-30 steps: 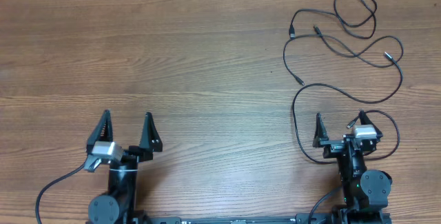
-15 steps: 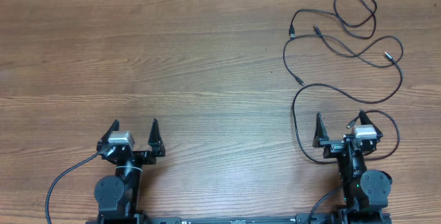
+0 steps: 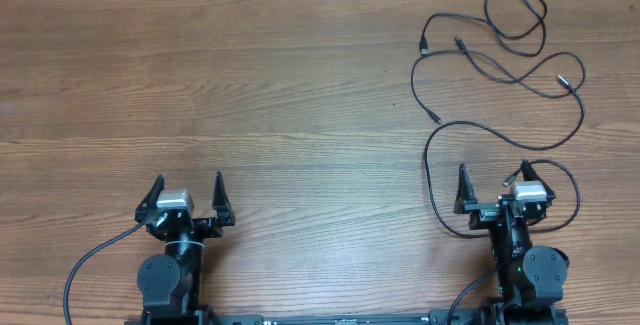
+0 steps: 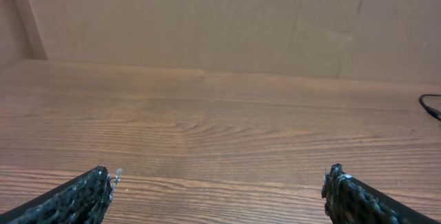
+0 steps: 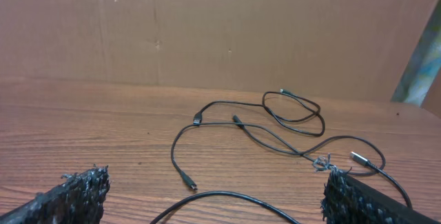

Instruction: Untangle cables

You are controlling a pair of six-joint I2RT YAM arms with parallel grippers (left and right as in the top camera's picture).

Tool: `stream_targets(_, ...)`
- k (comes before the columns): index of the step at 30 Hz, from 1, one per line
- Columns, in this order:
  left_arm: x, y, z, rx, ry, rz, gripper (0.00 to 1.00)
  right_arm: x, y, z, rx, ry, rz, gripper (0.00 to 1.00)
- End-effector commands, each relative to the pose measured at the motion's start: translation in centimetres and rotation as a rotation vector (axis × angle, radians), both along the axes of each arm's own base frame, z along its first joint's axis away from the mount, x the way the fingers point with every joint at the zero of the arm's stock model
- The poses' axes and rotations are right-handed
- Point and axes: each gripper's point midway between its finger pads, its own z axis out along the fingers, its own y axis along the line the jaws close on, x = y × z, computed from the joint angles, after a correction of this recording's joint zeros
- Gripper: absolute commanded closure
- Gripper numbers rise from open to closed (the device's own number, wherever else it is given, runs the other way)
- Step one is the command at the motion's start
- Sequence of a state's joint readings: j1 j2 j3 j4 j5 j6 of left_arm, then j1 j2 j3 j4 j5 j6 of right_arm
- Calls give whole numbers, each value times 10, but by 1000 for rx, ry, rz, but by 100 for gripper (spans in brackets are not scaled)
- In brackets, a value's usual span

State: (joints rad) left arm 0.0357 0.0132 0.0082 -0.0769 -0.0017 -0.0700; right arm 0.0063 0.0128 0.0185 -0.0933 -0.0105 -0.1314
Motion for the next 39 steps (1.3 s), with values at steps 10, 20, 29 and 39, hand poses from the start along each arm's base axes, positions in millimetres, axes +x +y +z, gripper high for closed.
stream_targets(10,-1,10,-1,-21,-3,46,0,0,-2,-1,3,-6,-12,0)
stream_targets(20,0,2,-1,53,1,3,1,0,-2,-1,3,-6,-12,0)
stream_targets(29,0,1,-1,57,1,0,1,0,-2,-1,3,-6,-12,0)
stream_targets(39,0,1,-1,56,1,0,0,0,-2,-1,3,-6,-12,0)
